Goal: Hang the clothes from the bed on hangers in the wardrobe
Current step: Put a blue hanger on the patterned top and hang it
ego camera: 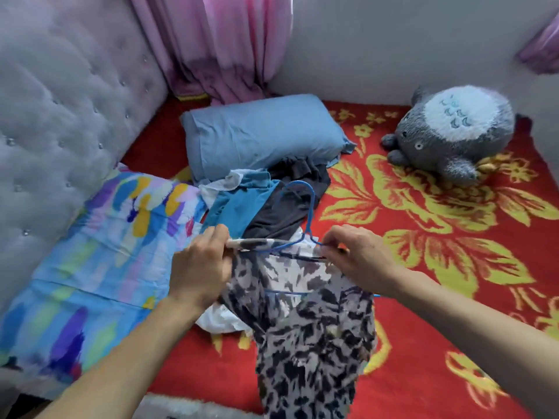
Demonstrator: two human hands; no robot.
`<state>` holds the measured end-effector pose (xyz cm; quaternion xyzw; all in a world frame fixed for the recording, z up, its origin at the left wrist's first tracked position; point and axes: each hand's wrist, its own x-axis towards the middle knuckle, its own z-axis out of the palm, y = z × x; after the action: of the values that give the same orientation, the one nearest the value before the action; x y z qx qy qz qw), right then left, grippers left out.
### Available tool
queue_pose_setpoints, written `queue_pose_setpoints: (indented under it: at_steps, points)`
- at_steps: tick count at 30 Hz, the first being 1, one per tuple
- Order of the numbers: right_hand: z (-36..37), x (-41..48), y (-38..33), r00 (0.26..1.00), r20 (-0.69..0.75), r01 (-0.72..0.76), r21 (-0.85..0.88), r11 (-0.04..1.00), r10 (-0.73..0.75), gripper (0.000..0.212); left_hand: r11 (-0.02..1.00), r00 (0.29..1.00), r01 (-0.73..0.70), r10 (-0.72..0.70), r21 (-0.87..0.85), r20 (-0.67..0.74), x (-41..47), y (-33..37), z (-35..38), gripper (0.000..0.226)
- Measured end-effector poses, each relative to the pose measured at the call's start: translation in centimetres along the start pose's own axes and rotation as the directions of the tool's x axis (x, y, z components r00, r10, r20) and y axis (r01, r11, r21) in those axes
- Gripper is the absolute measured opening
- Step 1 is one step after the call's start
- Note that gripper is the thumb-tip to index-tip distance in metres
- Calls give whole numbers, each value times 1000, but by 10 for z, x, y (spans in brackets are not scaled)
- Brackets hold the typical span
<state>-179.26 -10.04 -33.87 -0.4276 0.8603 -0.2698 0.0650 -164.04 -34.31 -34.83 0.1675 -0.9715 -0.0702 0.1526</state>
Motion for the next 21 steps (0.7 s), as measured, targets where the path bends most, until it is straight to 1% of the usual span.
queue_pose_setpoints:
  at_steps: [1,2,4,5,6,7,8,9,10,12,14,16,17,19,21]
  points:
    - [-12,0,-11,1000,-5,16,16,1000,-16,17,999,1000,7,-7,48,2,-6,3,-13,21]
    - [-25,-1,-22,999,-8,37,40,999,-37,18,998,1000,25,-25,59,-4,-12,7,-27,23]
    - [-51,-1,-47,995,3,101,87,991,-102,25,991,989,134,-134,-7,-68,-25,18,-57,19]
    - [-63,-2,-59,989,27,140,92,986,-143,29,975,971,209,-216,-82,-97,-33,23,-71,17]
    - [-73,-4,-72,981,52,184,84,979,-189,32,940,948,281,-303,-192,-94,-42,27,-86,20]
    - [-81,-7,-83,971,77,220,79,972,-226,34,883,923,341,-380,-322,-65,-51,32,-101,30]
    - [-89,-12,-95,960,95,253,91,963,-262,34,808,898,389,-440,-442,-14,-63,34,-116,41]
    - [-96,-19,-107,951,105,277,129,952,-291,31,733,872,430,-488,-527,33,-76,36,-133,48]
    - [-103,-26,-120,942,110,294,190,937,-318,28,682,850,457,-525,-571,53,-90,37,-149,51]
    - [-116,-44,-148,921,104,326,318,890,-374,24,651,796,529,-603,-545,52,-126,40,-177,52]
    - [-129,-62,-183,897,94,357,424,832,-432,20,625,708,604,-706,-495,-28,-170,47,-203,44]
    - [-144,-76,-224,864,120,365,521,772,-489,17,581,581,660,-797,-476,-167,-219,52,-231,37]
    - [-152,-82,-245,839,137,378,549,746,-526,16,548,521,682,-829,-483,-205,-245,55,-246,35]
    - [-164,-98,-290,771,175,416,590,692,-612,16,465,431,734,-882,-495,-191,-298,61,-276,32]
    - [-173,-121,-334,687,217,440,635,635,-693,20,405,378,787,-913,-465,-155,-351,70,-305,31]
